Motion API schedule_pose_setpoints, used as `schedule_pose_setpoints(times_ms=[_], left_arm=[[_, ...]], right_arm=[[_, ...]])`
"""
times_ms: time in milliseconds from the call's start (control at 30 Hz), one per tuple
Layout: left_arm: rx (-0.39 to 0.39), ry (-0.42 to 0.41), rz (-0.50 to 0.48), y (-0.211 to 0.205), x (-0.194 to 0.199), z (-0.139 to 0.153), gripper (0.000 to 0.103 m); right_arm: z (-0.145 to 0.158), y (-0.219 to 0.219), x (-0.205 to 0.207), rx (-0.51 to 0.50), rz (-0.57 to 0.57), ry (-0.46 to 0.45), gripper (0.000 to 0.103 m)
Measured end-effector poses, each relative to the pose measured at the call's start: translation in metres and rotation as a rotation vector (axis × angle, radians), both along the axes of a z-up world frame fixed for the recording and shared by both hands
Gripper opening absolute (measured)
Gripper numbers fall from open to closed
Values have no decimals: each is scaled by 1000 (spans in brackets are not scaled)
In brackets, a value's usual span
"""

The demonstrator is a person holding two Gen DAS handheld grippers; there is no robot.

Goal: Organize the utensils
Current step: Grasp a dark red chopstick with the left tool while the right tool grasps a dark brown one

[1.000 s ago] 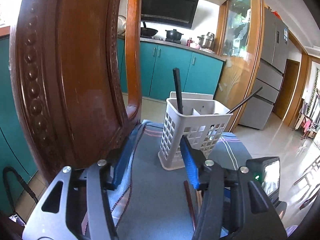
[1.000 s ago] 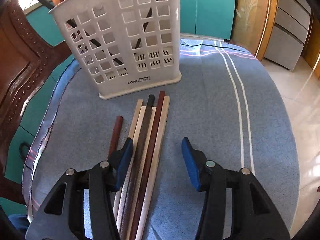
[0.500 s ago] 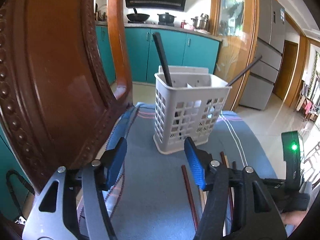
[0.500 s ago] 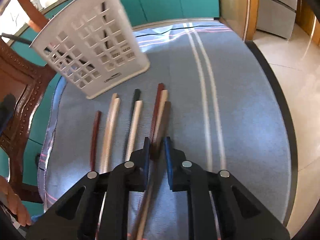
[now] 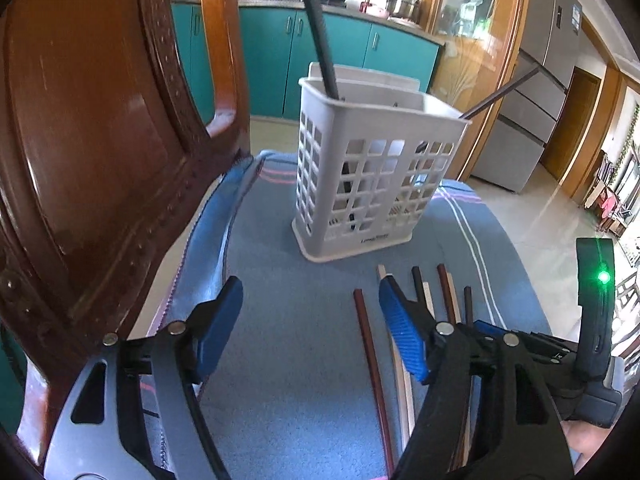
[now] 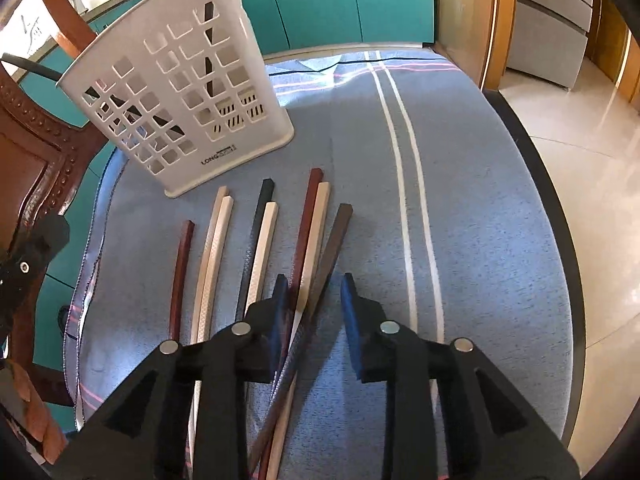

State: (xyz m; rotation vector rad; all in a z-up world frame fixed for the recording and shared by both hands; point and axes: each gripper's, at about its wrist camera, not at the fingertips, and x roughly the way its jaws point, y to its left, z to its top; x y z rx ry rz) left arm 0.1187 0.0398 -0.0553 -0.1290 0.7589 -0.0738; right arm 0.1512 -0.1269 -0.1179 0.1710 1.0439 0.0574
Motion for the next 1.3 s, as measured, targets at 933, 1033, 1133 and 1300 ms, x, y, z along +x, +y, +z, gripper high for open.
schedule_pose_setpoints(times_ms=[933,1033,1133,1300], left_arm=[[-77,265,-166,-36,21,-64,63],[-34,247,-154,-39,22,-65,56],[-34,245,-146,-39,23,-65,56],[58,224,-139,-50,23,-67,56]], right_arm=[[10,-25,-5,10,-7,2,11],[10,-24,-6,7,-4,0,11],[9,-23,-7,-4,-6,1,12],[2,-14,-6,-53,19,14,21]])
